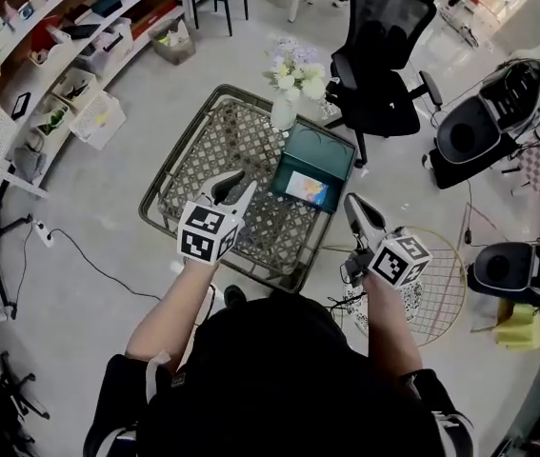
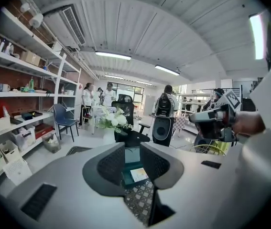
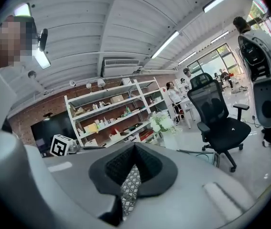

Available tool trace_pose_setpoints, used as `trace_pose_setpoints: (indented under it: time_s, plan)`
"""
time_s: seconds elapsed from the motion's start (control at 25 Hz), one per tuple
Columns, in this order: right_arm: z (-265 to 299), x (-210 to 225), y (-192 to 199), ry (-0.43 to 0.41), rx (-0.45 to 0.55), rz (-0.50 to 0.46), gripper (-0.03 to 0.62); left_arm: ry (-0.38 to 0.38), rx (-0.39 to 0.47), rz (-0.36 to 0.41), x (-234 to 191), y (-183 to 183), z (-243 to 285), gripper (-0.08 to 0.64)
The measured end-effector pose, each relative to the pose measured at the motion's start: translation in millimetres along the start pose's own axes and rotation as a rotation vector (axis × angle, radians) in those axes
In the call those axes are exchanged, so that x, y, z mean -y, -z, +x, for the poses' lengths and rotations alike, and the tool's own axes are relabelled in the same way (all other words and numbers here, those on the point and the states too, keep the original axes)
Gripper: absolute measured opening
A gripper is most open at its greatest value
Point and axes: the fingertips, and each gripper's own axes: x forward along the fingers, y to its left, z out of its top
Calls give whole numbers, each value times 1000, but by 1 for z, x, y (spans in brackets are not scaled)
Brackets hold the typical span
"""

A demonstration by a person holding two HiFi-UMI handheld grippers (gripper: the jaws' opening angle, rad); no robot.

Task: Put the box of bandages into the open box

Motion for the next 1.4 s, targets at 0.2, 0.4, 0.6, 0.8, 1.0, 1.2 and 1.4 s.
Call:
trace_pose_setpoints:
  time_s: [0.2, 0.4, 0.6, 0.8, 1.0, 1.2, 1.4]
  plan:
    - [4, -38, 3, -32, -6, -37, 9, -5, 32, 9, -6, -11, -35, 80]
    - [-7, -42, -12, -32, 14, -100, 9, -48, 52, 7, -17, -22, -59, 70]
    - [-14, -38, -42, -70, 82, -109, 9, -126, 89, -4, -25, -36, -85, 61]
    - [-25, -38, -64, -97, 130, -135, 9, -201, 117, -29, -28, -46, -106, 52]
    - [-45, -17, -68, -55, 147, -175, 9, -208, 159, -18, -18, -59, -108, 43]
    - [-59, 1, -65, -3, 194, -198, 9, -191, 190, 16, -3, -67, -100, 28]
    - [-65, 2, -63, -11, 208, -209, 8, -213, 156, 15, 3, -66, -89, 11]
